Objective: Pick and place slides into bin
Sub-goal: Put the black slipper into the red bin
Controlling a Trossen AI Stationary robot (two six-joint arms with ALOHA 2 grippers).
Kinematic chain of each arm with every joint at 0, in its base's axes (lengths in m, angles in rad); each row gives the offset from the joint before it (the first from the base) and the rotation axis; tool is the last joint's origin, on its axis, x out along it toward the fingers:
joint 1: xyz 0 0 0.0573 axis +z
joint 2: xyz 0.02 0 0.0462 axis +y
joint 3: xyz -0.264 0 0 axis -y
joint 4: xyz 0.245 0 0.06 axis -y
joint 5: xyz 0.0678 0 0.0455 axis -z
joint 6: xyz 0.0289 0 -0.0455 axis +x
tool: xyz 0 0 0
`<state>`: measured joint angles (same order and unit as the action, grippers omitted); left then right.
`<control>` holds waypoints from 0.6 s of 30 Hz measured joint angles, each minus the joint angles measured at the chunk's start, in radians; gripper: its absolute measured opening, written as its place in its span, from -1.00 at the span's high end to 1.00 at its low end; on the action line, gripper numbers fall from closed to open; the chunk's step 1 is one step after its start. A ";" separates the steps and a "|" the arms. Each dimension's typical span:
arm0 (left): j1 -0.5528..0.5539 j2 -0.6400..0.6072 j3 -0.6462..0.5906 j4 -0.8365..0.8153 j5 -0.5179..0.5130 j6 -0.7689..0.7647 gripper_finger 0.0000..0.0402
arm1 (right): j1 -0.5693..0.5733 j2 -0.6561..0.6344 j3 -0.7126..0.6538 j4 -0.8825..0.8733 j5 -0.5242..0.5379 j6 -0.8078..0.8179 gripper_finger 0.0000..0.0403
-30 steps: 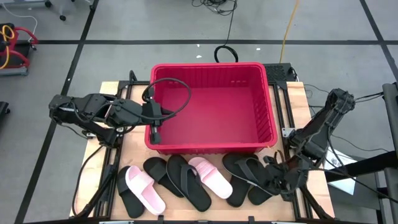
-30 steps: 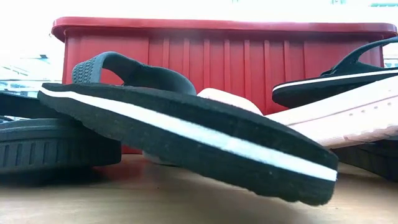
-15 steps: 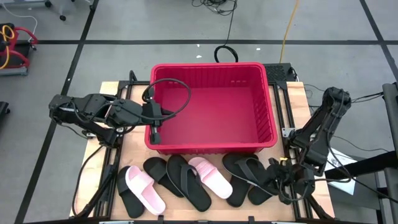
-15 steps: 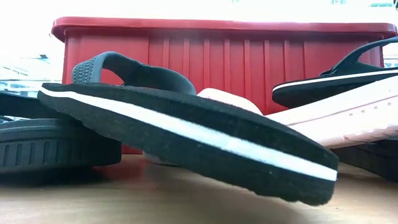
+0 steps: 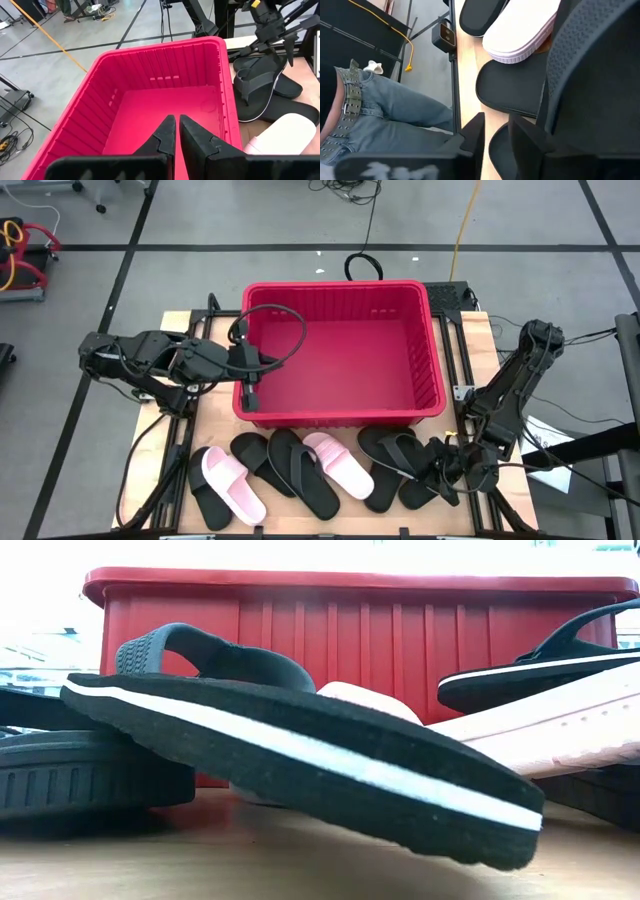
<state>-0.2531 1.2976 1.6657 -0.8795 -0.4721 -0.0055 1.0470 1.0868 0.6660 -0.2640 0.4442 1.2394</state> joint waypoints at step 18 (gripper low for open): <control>0.000 0.000 0.000 0.002 0.037 -0.004 0.87 | -0.001 -0.077 -0.017 -0.080 0.134 -0.009 0.53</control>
<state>-0.2531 1.2976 1.6657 -0.8775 -0.4355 -0.0093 1.0462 1.0096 0.6493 -0.3442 0.5782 1.2299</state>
